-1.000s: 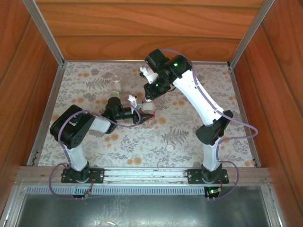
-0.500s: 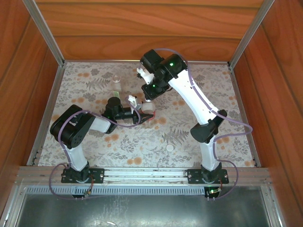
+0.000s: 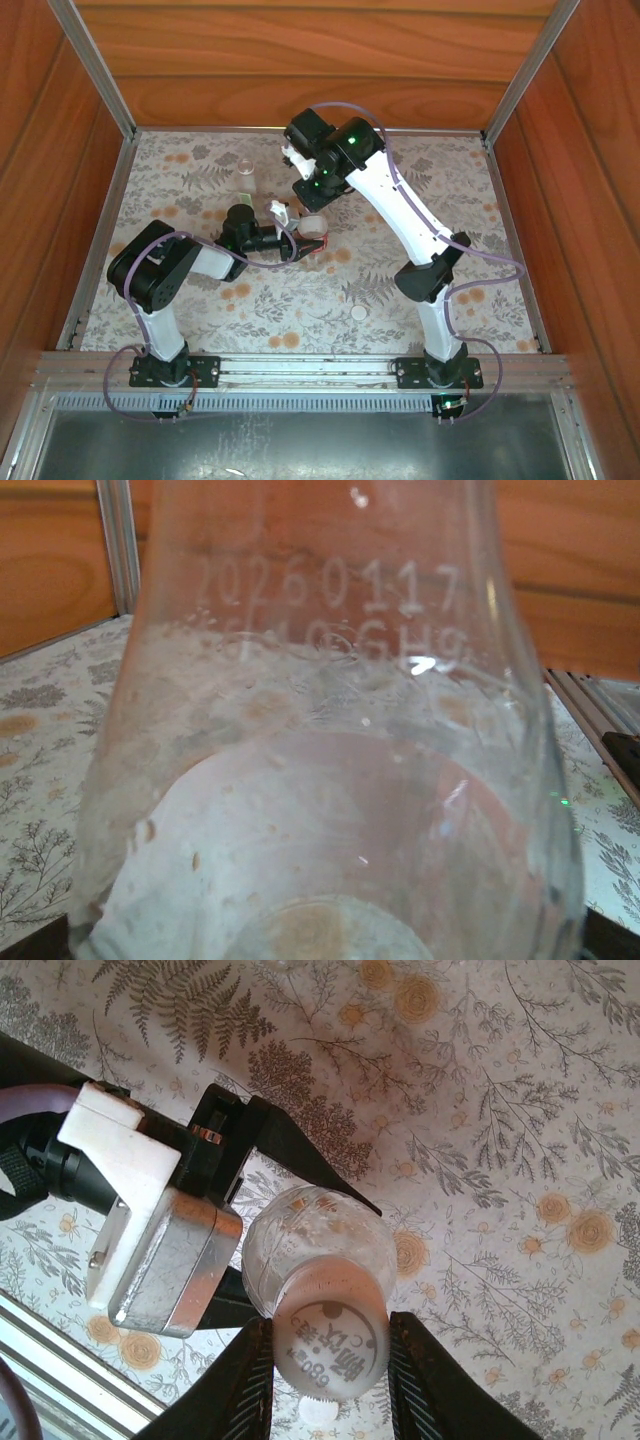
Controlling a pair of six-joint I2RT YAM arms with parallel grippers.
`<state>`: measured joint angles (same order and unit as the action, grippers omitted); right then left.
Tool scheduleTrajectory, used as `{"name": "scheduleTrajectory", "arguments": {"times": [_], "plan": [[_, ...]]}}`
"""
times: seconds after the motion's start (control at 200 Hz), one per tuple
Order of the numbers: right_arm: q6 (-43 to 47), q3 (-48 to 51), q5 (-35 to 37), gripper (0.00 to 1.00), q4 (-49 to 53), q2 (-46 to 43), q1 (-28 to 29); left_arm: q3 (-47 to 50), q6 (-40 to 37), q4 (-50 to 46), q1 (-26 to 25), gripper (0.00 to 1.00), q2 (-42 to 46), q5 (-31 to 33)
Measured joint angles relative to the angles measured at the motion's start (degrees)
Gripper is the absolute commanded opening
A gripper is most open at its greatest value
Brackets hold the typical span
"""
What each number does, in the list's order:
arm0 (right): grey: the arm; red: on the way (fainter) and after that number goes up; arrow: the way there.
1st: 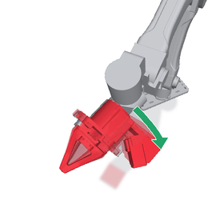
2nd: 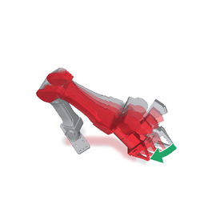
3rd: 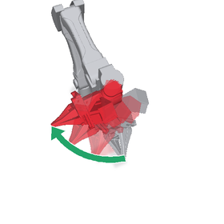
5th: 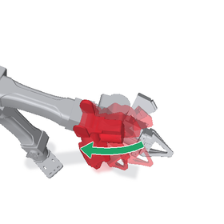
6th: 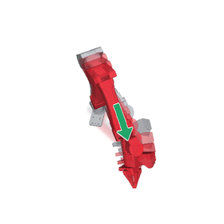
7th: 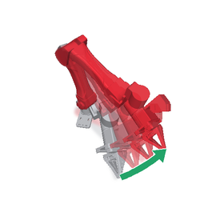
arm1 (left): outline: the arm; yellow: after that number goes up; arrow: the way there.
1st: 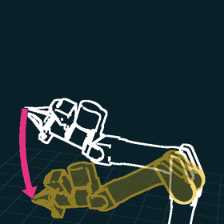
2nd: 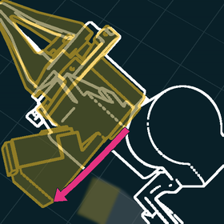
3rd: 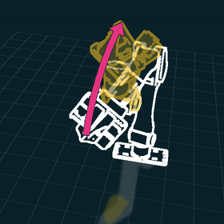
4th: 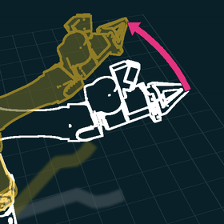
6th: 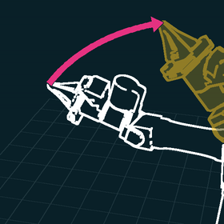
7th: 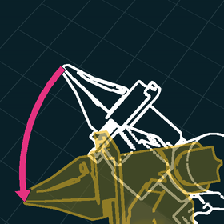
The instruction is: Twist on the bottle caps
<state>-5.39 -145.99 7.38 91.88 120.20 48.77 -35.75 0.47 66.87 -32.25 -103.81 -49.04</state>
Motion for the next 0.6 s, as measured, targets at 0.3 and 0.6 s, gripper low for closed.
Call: {"name": "scheduleTrajectory", "arguments": {"times": [0.3,0.6], "plan": [[-4.52,7.41,-0.28,0.25,-2.62,-4.35,-0.02,0.0,-0.68,-0.04,-0.42,0.67,0.0,-0.11],[-6.1,17.11,-1.27,0.26,-9.55,-9.99,-0.17,0.02,-1.31,-0.11,-0.68,0.67,-0.02,-0.35]]}}
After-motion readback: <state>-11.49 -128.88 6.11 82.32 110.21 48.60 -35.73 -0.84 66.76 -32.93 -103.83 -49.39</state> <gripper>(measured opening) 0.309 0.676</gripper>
